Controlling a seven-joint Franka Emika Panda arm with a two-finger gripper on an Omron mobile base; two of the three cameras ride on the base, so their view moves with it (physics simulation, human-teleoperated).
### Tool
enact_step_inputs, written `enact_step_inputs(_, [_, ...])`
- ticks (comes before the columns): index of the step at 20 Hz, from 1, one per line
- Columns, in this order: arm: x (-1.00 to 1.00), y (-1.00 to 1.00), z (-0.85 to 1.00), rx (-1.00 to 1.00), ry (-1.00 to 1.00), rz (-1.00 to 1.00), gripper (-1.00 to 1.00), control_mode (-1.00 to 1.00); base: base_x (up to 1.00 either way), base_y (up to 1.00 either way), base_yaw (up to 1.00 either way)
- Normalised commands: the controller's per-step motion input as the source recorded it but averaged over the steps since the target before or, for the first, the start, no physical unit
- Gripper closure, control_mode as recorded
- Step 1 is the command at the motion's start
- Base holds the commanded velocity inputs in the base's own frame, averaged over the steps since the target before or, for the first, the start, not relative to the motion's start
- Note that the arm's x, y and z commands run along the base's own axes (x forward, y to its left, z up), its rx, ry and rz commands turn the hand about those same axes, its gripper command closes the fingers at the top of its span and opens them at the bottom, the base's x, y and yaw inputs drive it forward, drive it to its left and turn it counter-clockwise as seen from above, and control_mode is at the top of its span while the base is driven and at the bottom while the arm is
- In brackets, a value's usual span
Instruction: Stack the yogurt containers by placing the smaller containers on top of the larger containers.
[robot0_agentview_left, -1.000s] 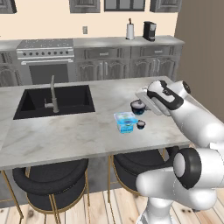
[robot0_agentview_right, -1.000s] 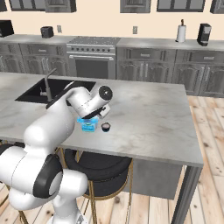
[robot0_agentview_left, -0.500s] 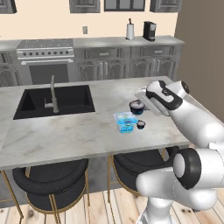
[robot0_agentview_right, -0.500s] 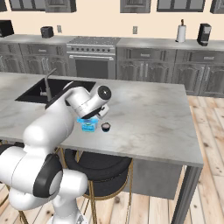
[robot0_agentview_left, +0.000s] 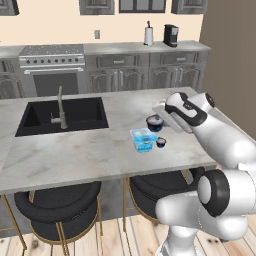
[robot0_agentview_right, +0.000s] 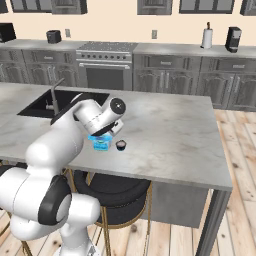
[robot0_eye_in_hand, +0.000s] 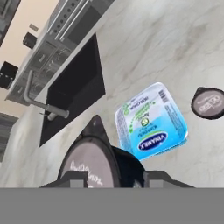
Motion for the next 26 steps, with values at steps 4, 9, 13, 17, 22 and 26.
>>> enact_step_inputs(4, [0.00,0.02,-0.08,0.00,0.00,0.00,1.00,-1.00,0.00,0.00,0.00])
enact_step_inputs(9, [0.15,0.01,-0.16,0.00,0.00,0.00,1.00,-1.00,0.00,0.00,0.00])
enact_step_inputs(13, [0.17,0.00,-0.15,0.00,0.00,0.00,1.00,-1.00,0.00,0.00,0.00])
enact_step_inputs(17, [0.13,0.00,-0.12,0.00,0.00,0.00,1.00,-1.00,0.00,0.00,0.00])
enact_step_inputs(22, [0.11,0.02,-0.14,0.00,0.00,0.00,1.00,-1.00,0.00,0.00,0.00])
enact_step_inputs(26, [0.12,0.07,-0.12,0.00,0.00,0.00,1.00,-1.00,0.00,0.00,0.00])
